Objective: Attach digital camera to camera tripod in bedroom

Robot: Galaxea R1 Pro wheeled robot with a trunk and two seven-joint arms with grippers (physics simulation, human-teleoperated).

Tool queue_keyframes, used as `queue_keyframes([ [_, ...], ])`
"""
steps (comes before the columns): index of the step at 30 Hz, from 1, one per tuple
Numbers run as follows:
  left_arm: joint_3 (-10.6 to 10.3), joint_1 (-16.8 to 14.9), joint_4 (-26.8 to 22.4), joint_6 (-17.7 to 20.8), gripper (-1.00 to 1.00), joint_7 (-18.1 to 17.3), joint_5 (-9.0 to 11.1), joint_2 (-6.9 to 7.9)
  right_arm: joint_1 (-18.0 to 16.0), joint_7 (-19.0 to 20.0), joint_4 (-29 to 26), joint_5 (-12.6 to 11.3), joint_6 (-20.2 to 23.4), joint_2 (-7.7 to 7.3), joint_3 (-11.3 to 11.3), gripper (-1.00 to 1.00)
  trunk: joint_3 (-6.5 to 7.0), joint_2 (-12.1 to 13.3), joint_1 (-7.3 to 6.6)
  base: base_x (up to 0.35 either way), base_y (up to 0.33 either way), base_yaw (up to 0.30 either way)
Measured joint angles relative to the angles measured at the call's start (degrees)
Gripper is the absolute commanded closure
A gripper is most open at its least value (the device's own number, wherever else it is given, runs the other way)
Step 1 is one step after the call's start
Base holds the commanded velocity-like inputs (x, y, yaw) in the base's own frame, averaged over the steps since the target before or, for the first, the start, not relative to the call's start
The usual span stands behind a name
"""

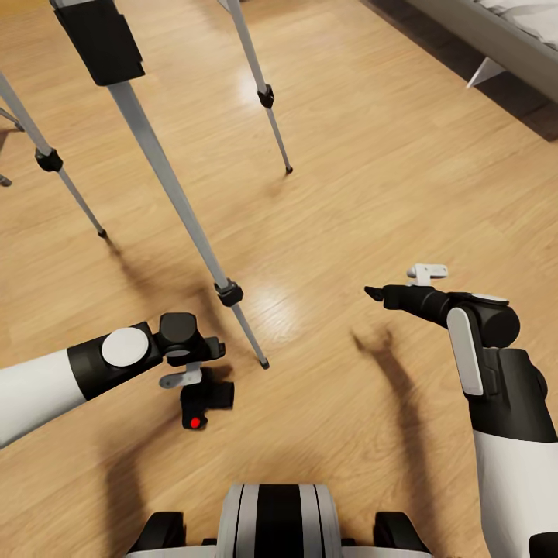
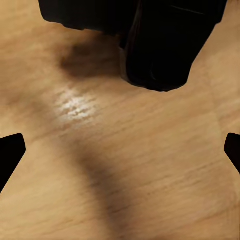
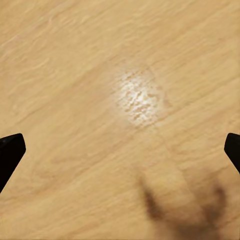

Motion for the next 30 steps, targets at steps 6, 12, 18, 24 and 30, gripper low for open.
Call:
queue_keyframes([
  [6,0.1,0.0,-0.4,0.0,-1.0,0.1,0.0,0.09,0.1,0.0,0.0,0.0,0.0,0.06,0.0,-1.0,-0.52,0.0,0.0,0.0,0.0,0.0],
  [12,0.1,0.1,-0.7,0.0,-1.0,0.1,0.0,0.04,0.1,0.0,0.0,0.0,0.0,0.11,0.1,-1.0,-1.05,0.0,0.0,0.0,0.0,0.0],
  [18,0.1,0.1,-0.8,0.0,-1.0,0.1,0.0,-0.12,0.1,0.0,0.0,0.0,0.0,0.13,0.2,-1.0,-1.57,0.0,0.0,0.0,0.0,0.0],
  [24,0.1,0.1,-0.9,0.0,-1.0,0.1,0.0,-0.14,0.1,0.0,0.0,0.0,0.0,0.14,0.2,-1.0,-2.09,0.0,0.0,0.0,0.0,0.0],
  [30,0.0,0.1,-0.9,0.0,-1.0,0.0,0.1,-0.01,0.2,0.0,0.0,0.0,0.0,0.14,0.2,-1.0,-2.62,0.0,0.0,0.0,0.0,0.0],
])
